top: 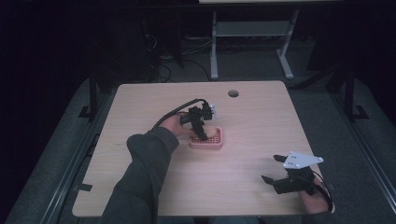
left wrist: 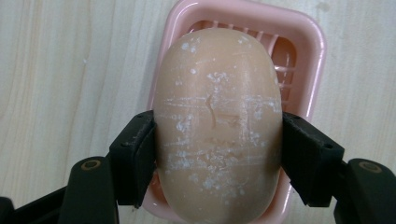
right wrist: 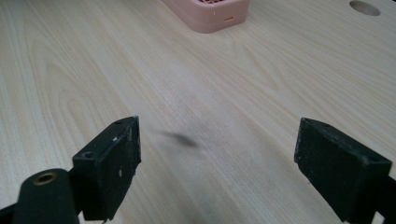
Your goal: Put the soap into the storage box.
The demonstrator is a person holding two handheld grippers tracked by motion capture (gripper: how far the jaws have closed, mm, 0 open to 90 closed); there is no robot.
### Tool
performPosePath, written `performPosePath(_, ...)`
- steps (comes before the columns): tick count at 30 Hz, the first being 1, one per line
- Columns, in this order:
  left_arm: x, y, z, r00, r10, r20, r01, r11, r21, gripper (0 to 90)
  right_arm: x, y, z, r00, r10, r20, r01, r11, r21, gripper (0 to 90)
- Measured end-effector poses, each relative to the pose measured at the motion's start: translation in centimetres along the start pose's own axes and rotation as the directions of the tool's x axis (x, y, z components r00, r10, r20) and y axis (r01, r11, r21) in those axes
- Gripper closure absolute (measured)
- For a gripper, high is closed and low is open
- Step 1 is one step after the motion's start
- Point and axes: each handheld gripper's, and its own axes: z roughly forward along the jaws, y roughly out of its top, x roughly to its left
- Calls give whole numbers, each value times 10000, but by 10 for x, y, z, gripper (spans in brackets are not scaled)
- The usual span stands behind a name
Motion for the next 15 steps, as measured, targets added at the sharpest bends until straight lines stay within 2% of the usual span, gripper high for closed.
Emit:
performPosePath(9, -2, 1, 1, 9996, 268, 10, -268, 9995, 174, 326, 1, 0, 0, 10000, 2, 18, -3, 10000, 26, 141)
performPosePath(15, -3, 2, 3, 9996, 284, 87, -286, 9993, 232, 326, 1, 0, -1, 10000, 14, 23, -14, 10000, 31, 141)
